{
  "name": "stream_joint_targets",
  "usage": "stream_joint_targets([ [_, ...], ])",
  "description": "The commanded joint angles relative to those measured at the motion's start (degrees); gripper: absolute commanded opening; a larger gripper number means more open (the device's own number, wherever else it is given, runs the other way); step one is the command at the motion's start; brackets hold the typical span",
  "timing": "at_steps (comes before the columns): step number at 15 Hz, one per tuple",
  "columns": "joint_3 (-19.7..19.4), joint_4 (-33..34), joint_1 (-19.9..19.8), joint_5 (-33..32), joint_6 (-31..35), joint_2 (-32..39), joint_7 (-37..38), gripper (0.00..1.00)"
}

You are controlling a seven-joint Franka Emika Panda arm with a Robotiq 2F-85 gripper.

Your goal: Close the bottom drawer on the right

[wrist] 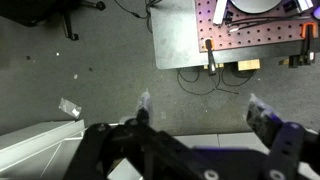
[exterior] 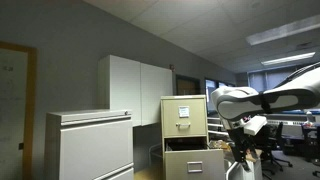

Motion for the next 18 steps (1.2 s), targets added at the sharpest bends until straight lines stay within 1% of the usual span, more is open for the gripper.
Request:
stream_joint_targets([
  [1,-1.3,0.2,1.9,-0.7,-0.4,0.0,0.9,1.00],
  [9,-1.3,0.2,1.9,-0.7,-0.3,-0.2,1.0,1.00],
  [11,-0.9,0.4,1.9,-0.6,0.5,0.8,2.4,1.00],
  [13,0.0,0.5,2.1,-0.9,2.7,2.4,5.2,1.00],
  [16,2.3,1.5,2.6,1.0,6.6,6.3,12.7,1.00],
  [18,4.5,2.3,3.1,1.8,9.6,9.6,18.6,1.00],
])
